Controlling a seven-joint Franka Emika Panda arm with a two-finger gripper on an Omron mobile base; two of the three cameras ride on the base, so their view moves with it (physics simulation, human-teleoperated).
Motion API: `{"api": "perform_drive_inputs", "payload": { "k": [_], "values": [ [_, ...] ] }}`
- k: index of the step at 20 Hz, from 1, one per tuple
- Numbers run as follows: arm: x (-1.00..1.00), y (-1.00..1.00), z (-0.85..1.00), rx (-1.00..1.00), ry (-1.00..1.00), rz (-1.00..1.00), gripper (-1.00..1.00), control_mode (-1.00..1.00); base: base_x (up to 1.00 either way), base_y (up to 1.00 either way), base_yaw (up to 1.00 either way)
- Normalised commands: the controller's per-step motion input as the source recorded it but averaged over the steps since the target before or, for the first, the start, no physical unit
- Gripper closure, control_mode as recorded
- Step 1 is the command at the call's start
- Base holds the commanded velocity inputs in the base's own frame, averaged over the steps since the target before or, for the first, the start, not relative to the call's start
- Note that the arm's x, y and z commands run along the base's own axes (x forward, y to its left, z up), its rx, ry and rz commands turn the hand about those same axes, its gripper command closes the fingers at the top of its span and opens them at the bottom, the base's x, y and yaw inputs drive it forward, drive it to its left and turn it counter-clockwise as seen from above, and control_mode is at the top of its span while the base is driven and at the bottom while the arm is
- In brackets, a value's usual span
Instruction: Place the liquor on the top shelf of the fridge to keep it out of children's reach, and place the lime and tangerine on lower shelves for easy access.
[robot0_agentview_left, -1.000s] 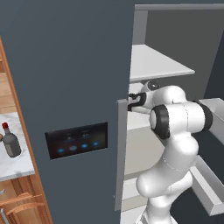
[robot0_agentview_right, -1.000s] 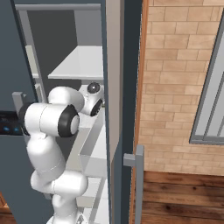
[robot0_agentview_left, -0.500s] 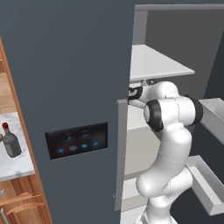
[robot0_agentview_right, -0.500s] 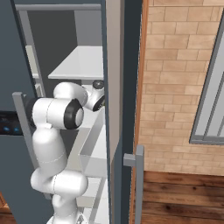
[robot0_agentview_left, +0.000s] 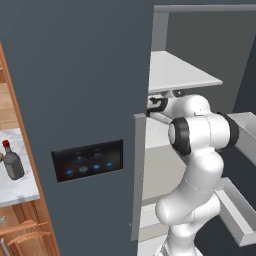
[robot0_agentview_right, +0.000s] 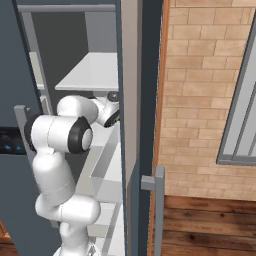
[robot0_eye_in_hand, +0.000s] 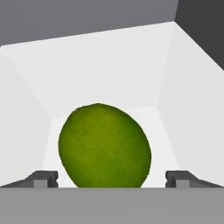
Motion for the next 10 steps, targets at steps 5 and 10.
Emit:
{"api": "perform_drive_inputs", "payload": {
  "k": [5,10],
  "values": [
    [-0.68,0.00,0.00,-0.03,0.01,0.05,-1.00,-1.00,0.00,0.00,0.00],
    [-0.82,0.00,0.00,-0.06,0.05,0.03,-1.00,-1.00,0.00,0.00,0.00]
  ]
}}
